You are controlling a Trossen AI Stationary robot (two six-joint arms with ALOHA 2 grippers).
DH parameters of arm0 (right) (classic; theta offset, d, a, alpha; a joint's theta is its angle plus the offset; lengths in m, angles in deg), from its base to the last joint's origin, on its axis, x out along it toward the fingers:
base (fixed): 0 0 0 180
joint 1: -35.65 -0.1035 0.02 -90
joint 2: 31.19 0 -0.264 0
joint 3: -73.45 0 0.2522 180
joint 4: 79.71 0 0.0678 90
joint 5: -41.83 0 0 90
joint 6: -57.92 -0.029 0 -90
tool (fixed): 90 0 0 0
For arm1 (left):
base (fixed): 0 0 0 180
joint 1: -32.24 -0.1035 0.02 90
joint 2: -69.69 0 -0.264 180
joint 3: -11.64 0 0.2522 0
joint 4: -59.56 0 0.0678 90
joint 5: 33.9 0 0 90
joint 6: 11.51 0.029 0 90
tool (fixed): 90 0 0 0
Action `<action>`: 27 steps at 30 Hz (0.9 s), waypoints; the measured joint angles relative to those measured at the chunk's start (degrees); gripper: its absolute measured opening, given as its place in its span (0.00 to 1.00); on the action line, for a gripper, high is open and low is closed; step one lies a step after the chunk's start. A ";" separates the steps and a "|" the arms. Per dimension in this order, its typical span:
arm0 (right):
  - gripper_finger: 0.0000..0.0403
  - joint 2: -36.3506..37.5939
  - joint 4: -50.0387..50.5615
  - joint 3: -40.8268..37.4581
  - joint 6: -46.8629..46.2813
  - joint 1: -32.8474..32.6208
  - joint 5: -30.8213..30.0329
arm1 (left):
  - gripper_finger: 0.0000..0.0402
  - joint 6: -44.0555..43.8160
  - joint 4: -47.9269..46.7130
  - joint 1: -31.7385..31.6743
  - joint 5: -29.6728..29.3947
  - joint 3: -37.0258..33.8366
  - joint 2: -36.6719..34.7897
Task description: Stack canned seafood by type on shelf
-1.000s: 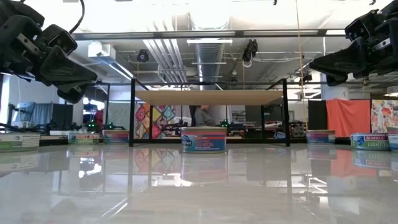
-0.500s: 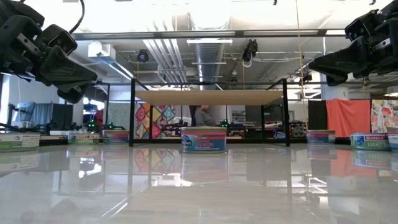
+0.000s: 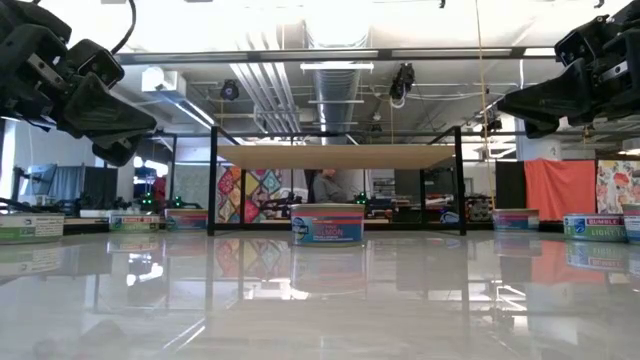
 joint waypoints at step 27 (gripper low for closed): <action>0.23 0.00 0.02 0.02 0.01 0.01 0.00 | 0.00 1.70 36.93 0.00 -10.64 -0.02 0.49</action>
